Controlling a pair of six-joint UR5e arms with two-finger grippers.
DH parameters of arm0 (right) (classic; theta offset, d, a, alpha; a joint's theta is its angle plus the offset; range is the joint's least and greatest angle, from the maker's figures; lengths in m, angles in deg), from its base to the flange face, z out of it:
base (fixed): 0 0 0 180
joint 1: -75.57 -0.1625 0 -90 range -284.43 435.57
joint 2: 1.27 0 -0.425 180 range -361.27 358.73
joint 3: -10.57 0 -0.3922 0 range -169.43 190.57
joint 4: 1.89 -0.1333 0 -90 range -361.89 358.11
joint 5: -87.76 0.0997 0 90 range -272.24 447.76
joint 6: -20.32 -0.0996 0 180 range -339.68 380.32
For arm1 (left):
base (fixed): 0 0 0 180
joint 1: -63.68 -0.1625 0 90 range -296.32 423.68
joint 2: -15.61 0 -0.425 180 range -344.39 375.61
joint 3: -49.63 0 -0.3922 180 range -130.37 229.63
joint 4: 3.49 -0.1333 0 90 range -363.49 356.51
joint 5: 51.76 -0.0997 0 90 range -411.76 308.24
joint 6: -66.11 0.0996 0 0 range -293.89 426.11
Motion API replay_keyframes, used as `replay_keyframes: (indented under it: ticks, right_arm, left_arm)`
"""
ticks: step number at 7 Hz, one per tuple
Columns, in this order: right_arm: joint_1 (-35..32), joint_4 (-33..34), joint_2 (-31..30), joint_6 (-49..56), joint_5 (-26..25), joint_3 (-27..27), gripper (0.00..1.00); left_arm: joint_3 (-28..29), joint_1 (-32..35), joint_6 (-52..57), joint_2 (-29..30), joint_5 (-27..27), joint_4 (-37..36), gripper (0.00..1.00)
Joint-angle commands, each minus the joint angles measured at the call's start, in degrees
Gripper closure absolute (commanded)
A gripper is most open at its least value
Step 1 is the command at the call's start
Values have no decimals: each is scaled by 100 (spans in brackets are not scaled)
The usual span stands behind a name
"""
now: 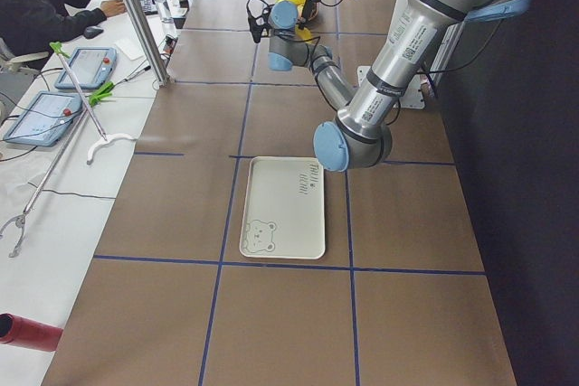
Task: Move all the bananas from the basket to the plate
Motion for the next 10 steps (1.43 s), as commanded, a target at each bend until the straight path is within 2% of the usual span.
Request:
replay_keyframes:
  ticks: [1, 2, 3, 4, 5, 7, 10]
  right_arm:
    - [4, -8, 4, -3, 6, -6, 98]
    - [4, -9, 4, -3, 6, -6, 98]
    - [4, -9, 4, -3, 6, -15, 98]
    - [4, -9, -4, 6, 6, -15, 98]
    - [4, -9, -4, 6, 6, -15, 96]
    - [-5, -9, -4, 6, 15, -33, 1]
    - [-49, 0, -65, -20, 58, -190, 0]
  left_arm:
    - [43, -354, 0, 76, -361, 1, 4]
    - [96, -399, 0, 93, -424, 9, 10]
    - [148, -434, 17, 120, -425, 10, 30]
    - [158, -444, 18, 111, -425, 18, 86]
    - [149, -435, 18, 103, -425, 18, 100]
    - [166, -278, -9, 85, -425, 10, 100]
    - [193, 21, 17, -2, -416, -52, 100]
